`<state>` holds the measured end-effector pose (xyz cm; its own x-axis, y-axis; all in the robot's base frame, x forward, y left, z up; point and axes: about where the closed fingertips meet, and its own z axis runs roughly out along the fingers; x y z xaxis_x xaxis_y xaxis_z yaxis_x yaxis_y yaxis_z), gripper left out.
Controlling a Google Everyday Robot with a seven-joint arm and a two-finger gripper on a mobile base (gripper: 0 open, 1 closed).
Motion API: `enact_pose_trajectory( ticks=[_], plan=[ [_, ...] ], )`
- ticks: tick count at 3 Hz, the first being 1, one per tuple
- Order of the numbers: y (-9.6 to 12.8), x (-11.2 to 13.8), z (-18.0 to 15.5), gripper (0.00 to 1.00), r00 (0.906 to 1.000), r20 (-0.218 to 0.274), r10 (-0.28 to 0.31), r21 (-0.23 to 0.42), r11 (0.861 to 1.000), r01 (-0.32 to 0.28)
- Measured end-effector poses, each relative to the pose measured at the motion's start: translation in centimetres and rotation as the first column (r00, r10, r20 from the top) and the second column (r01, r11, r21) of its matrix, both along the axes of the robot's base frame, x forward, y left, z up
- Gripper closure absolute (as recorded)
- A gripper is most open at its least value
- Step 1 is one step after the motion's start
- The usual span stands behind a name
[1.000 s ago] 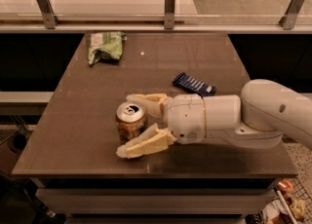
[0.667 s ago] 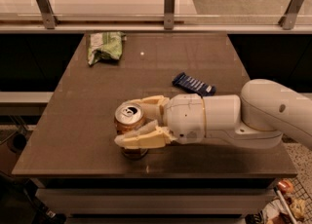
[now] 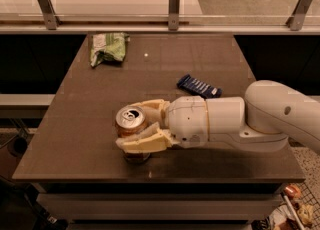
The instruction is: Move orange can near green jalapeno chip bag
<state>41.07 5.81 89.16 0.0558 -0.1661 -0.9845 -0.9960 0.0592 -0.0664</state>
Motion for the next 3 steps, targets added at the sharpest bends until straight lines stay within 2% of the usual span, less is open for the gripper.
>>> enact_pose_trajectory(
  ticks=[1, 2, 3],
  plan=[
    [0.1, -0.1, 0.1, 1.00, 1.0000, 0.001, 0.002, -0.001, 1.000, -0.002],
    [-0.2, 0.3, 0.6, 1.00, 1.0000, -0.002, -0.006, -0.007, 1.000, 0.006],
    [-2.3, 2.8, 2.9, 1.00, 0.9982, -0.009, -0.060, 0.000, 0.998, 0.060]
  ],
)
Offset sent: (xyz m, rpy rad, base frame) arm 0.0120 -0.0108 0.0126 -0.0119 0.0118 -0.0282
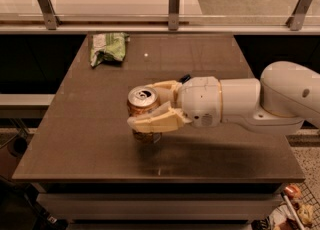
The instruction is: Move orange can near green jalapeno chip bag
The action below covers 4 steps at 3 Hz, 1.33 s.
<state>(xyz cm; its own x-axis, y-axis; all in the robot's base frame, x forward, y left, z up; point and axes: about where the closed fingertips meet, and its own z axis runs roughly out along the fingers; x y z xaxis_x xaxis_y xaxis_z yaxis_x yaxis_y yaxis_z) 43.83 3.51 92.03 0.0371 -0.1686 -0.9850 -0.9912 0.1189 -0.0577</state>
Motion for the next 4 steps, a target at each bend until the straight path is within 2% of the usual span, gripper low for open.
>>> enact_pose_trajectory(
  ticks=[1, 2, 3, 4],
  plan=[
    [-3.1, 3.3, 3.0, 1.00, 0.9961, 0.013, -0.088, 0.032, 0.996, 0.087],
    [-5.8, 6.5, 6.0, 1.00, 0.9818, 0.034, -0.187, 0.071, 0.980, 0.184],
    [-7.6, 10.2, 8.6, 1.00, 0.9497, 0.054, -0.308, 0.061, 0.950, 0.305],
    [-8.5, 14.9, 10.0, 1.00, 0.9089, 0.066, -0.412, 0.054, 0.911, 0.409]
  ],
)
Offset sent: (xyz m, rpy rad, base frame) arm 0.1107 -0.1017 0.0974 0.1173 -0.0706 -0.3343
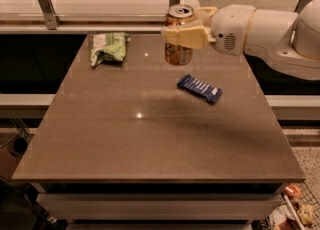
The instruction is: Move orange can near green jalapeno chip bag
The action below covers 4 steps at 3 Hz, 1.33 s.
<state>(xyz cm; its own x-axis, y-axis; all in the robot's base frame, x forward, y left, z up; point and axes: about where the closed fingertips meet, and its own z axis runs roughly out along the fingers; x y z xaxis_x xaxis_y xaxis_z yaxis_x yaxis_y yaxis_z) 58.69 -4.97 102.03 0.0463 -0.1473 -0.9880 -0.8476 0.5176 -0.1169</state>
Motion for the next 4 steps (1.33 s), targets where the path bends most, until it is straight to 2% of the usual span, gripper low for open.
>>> enact_pose_trajectory(
  ticks=[1, 2, 3, 4],
  plan=[
    [0.4, 5.1, 0.5, 1.00, 0.9986, 0.006, -0.052, -0.005, 0.999, 0.052],
    [3.3, 12.2, -0.3, 1.00, 0.9952, 0.030, -0.093, -0.017, 0.995, 0.093],
    [3.4, 12.5, -0.4, 1.00, 0.9949, 0.031, -0.096, -0.015, 0.995, 0.096],
    [4.0, 12.6, -1.2, 1.00, 0.9945, 0.010, -0.105, -0.045, 0.993, 0.105]
  ],
)
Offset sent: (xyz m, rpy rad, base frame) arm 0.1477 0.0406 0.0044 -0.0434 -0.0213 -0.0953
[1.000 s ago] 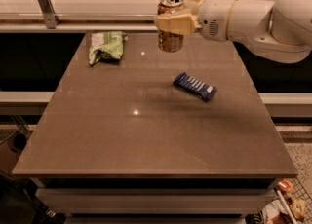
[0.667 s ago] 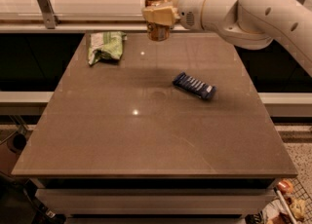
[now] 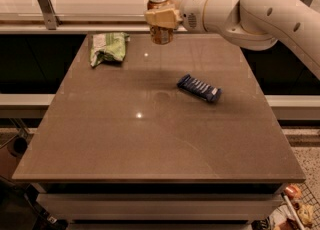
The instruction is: Move orange can near green jalapeno chip bag
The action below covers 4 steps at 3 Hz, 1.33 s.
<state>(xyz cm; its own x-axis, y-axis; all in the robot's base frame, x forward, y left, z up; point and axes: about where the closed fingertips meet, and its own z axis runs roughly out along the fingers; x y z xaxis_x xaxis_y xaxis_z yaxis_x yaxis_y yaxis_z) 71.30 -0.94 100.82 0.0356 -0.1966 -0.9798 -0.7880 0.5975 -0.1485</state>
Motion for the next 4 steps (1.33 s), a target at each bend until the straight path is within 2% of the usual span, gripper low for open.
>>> enact_pose_trajectory(
  ticks=[1, 2, 4],
  plan=[
    [0.8, 1.2, -1.8, 1.00, 0.9990, -0.041, -0.016, -0.037, 0.999, 0.015],
    [1.3, 2.5, -3.6, 1.00, 0.9970, -0.072, -0.028, -0.041, 0.999, 0.025],
    [3.0, 5.4, -7.0, 1.00, 0.9926, -0.121, -0.016, 0.005, 1.000, 0.016]
  ],
)
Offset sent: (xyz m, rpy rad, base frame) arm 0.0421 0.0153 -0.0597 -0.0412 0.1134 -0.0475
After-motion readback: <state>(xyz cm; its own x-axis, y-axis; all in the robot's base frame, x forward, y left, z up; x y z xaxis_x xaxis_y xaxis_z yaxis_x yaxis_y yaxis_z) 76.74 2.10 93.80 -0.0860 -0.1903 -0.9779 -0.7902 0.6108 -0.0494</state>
